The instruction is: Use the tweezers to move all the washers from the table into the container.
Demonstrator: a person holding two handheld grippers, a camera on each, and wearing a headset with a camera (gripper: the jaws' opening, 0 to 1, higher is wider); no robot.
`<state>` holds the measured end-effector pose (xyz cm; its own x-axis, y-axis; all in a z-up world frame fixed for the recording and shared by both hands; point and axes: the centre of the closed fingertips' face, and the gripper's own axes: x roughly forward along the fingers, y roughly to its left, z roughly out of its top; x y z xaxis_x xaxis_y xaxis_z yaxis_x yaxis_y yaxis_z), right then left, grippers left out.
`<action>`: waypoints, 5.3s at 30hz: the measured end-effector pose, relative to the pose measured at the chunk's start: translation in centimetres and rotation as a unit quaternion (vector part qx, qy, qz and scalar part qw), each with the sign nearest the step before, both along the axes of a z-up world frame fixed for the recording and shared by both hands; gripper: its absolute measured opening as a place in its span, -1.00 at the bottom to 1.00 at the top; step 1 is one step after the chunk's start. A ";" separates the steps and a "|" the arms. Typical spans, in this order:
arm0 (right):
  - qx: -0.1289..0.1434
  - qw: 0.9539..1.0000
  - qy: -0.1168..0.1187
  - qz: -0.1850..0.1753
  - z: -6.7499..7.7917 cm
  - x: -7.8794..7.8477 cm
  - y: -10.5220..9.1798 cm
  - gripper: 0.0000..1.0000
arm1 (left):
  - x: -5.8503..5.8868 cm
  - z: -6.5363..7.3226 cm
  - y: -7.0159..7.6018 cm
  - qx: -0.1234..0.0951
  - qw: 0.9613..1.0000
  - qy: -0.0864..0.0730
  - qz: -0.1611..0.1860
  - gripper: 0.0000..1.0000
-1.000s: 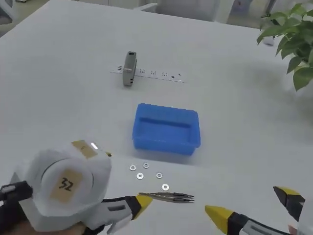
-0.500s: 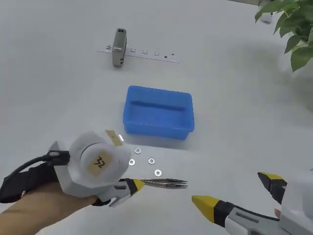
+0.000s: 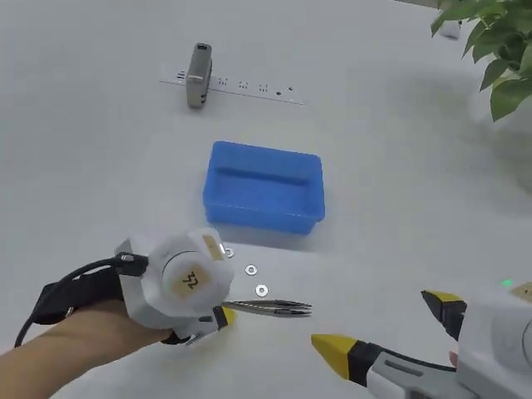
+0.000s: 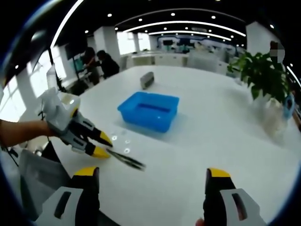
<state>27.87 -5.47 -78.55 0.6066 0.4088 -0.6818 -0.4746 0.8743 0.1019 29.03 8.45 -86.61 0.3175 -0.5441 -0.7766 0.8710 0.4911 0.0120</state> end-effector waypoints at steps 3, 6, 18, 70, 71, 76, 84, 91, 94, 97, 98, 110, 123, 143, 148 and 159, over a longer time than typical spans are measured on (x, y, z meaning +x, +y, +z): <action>0.001 1.000 0.001 0.003 -0.1 0.1 0.1 0.83 | -0.2 -0.1 -0.3 0.002 1.000 0.001 -0.007 -0.80; 0.006 1.000 -0.001 0.009 0.1 0.3 0.6 0.83 | -0.5 -0.2 -0.9 0.006 1.000 -0.004 -0.015 -0.97; 0.018 0.999 -0.019 0.032 1.6 -0.1 2.4 0.75 | -0.9 -0.3 -2.1 0.022 0.999 -0.014 -0.022 -1.00; -0.055 0.919 -0.035 0.389 -2.7 -2.6 14.6 -0.92 | -5.0 10.2 -1.6 0.003 0.991 -0.082 -0.104 -1.00; -0.055 0.918 -0.036 0.390 -2.7 -2.7 14.7 -0.92 | -5.0 10.2 -1.4 0.002 0.992 -0.085 -0.095 -1.00; -0.064 0.912 -0.040 0.403 -2.8 -2.9 15.5 -0.92 | -5.1 10.1 -0.2 -0.001 0.995 -0.086 -0.057 -1.00; -0.082 0.898 -0.058 0.428 -3.0 -3.4 16.6 -0.88 | -5.8 9.8 1.2 0.004 0.996 -0.084 -0.042 -1.00; -0.090 0.894 -0.048 0.436 -3.1 -3.7 16.0 -0.85 | -6.0 9.9 0.7 0.008 0.994 -0.095 -0.059 -1.00; -0.103 0.887 -0.060 0.446 -3.3 -3.6 15.6 -0.90 | -5.8 10.0 0.4 0.008 0.993 -0.099 -0.064 -1.00; -0.105 0.887 -0.057 0.446 -3.2 -3.4 15.6 -0.93 | -5.5 10.0 0.3 0.006 0.993 -0.103 -0.057 -1.00; -0.105 0.887 -0.057 0.445 -3.2 -3.4 15.6 -0.94 | -5.4 10.0 0.3 0.002 0.994 -0.100 -0.046 -1.00; -0.099 0.900 -0.064 0.420 -2.9 -2.6 15.2 -0.97 | -4.5 11.9 4.1 -0.091 0.976 -0.123 0.152 -0.52; -0.015 0.946 -0.073 0.316 -0.7 2.9 15.8 -0.94 | -4.7 12.7 9.4 -0.095 0.925 -0.199 0.310 0.57; 0.059 0.963 -0.055 0.257 -0.7 7.3 18.4 -0.93 | -5.2 10.1 10.0 -0.072 0.921 -0.180 0.337 0.90; 0.062 0.964 -0.049 0.255 -1.3 7.5 18.8 -0.93 | -5.2 10.1 10.3 -0.071 0.919 -0.179 0.345 0.90; 0.047 0.963 -0.046 0.261 -2.2 7.7 19.0 -0.93 | -5.2 10.0 10.5 -0.065 0.919 -0.178 0.346 0.87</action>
